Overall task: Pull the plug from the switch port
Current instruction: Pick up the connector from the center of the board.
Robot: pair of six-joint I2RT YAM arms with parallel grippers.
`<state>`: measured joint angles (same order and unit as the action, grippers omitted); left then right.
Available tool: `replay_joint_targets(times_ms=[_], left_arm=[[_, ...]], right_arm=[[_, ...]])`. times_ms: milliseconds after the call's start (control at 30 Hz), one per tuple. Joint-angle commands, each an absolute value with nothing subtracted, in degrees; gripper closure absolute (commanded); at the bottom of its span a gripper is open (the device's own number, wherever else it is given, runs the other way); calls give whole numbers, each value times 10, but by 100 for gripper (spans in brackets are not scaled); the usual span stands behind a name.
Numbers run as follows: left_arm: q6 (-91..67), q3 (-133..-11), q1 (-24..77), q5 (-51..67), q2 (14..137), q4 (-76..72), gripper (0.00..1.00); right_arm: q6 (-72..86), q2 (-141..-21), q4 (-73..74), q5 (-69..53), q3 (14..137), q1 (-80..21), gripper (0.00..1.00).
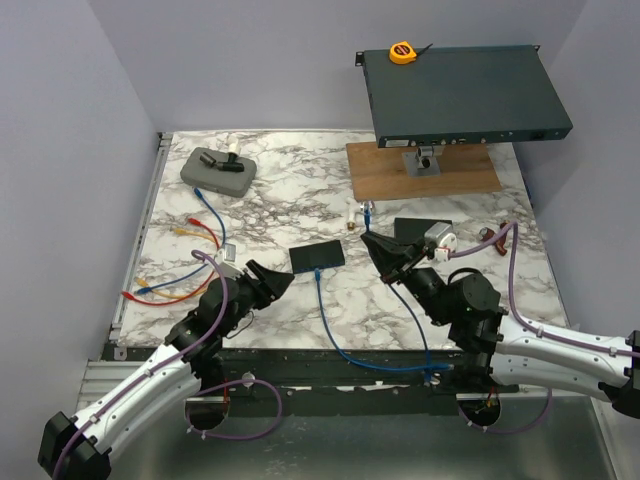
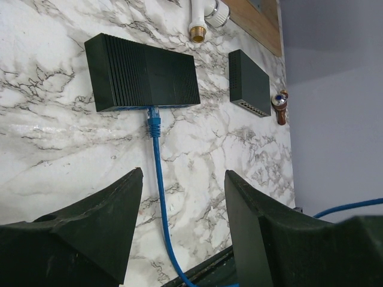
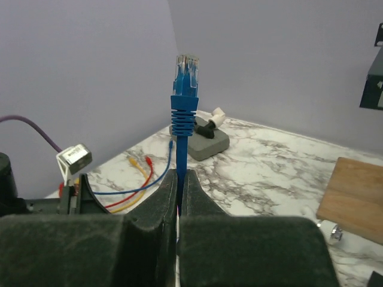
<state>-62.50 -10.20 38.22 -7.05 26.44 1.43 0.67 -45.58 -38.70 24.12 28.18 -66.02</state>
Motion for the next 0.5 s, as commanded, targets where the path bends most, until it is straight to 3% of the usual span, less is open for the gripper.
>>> replay_joint_targets(times_ms=[0,200,467], left_arm=[[-625,-93,383,-67,274,4,43],[-612,-110,382,-65,292,3,43],[-606,-107,383,-71,280,6,42]], right_arm=[[-101,-458,-331,218,335,-663,99],[-129,-509,-195,176,481,-664,99],[-185,-584,-131,239,519,-663,99]])
